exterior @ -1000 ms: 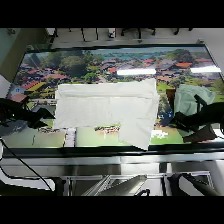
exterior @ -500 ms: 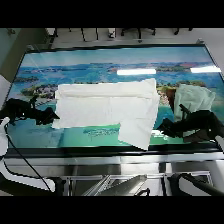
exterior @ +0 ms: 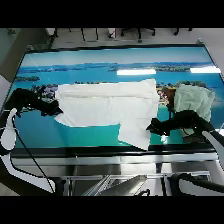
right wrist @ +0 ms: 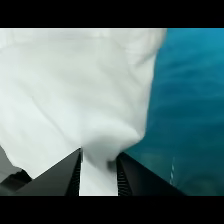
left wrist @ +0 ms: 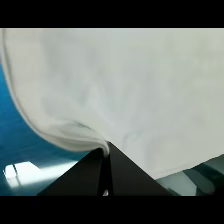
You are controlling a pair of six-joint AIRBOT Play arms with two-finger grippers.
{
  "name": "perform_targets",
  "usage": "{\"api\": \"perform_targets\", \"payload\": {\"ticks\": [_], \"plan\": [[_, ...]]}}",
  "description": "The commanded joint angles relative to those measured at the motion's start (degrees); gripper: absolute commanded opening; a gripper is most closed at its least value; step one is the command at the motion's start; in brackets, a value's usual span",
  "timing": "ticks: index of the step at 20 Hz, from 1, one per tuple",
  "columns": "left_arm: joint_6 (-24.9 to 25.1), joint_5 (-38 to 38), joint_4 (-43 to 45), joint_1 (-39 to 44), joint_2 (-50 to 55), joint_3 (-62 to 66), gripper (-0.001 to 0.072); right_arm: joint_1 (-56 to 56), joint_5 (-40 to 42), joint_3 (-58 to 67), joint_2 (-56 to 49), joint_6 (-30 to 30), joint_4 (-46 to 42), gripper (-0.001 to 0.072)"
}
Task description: Fold the shirts.
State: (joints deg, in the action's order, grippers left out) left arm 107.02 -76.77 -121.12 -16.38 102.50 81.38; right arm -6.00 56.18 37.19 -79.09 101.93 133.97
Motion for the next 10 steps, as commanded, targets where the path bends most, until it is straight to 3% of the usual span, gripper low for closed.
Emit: {"api": "perform_targets", "payload": {"ticks": [1, 2, 6, 10], "plan": [[-0.3, -1.9, 0.1, 0.5, 0.2, 1.1, 0.0026, 0.5, -1.2, 0.1, -0.5, 3.7, 4.5, 0.0112], [-0.7, -2.3, 0.1, 0.5, 0.2, 1.1, 0.0025, 0.5, -1.2, 0.4, -0.4, 4.4, 4.5, 0.0016], [-4.8, -6.6, 6.8, 0.5, -0.3, 1.1, 0.0025, 0.4, -0.6, 0.8, 2.5, 3.0, 2.3, 0.0015], [-5.6, -9.7, 12.9, -0.2, -5.9, -0.9, 0.0025, 0.4, 2.6, -1.1, 10.6, -7.0, -11.5, 0.0015]]}}
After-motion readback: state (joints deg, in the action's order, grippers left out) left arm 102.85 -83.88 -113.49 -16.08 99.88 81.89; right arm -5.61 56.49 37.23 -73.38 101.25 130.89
